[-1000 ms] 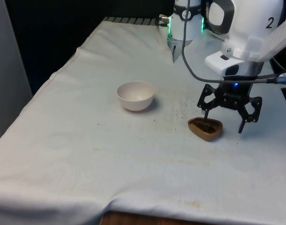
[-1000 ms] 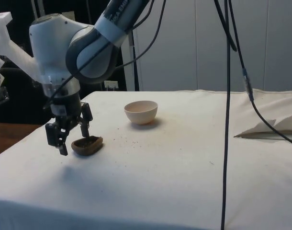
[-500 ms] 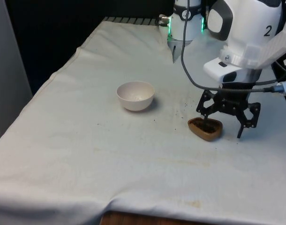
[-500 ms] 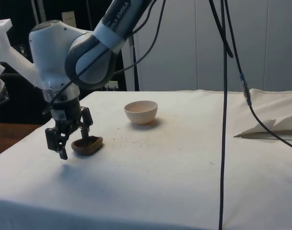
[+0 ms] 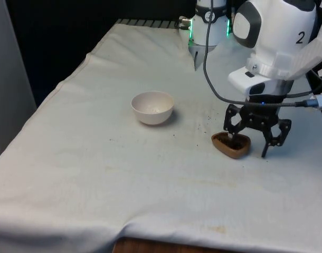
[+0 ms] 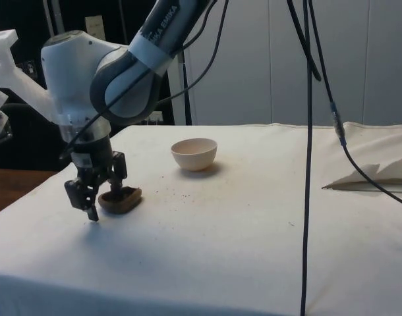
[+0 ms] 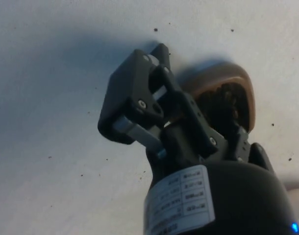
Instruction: Pour the coffee beans from the cup into the bowl.
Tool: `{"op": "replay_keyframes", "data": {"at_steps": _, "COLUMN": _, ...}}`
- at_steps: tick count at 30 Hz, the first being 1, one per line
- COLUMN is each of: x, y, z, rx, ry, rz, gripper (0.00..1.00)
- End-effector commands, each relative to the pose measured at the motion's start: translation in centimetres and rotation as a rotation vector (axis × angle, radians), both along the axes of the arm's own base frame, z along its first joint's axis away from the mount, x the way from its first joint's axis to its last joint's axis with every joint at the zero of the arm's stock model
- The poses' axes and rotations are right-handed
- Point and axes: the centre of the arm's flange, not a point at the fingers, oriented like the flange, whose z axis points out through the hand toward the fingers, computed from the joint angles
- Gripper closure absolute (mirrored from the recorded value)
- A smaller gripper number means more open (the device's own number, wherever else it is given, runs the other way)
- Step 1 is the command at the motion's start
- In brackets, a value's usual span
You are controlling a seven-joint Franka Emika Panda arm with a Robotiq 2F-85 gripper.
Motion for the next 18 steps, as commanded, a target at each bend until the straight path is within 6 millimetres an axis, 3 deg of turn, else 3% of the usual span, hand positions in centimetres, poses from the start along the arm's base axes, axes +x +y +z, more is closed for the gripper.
{"op": "replay_keyframes", "data": {"at_steps": 1, "x": 0.07, "y": 0.08, "z": -0.15, "rx": 0.0, "ry": -0.001, "rz": -0.004, "gripper": 0.23}}
{"op": "replay_keyframes", "data": {"at_steps": 14, "x": 0.07, "y": 0.08, "z": -0.15, "rx": 0.0, "ry": -0.001, "rz": -0.006, "gripper": 0.97}}
{"op": "replay_keyframes", "data": {"at_steps": 18, "x": 0.06, "y": 0.01, "z": -0.18, "rx": 0.0, "ry": -0.001, "rz": -0.006, "gripper": 1.0}}
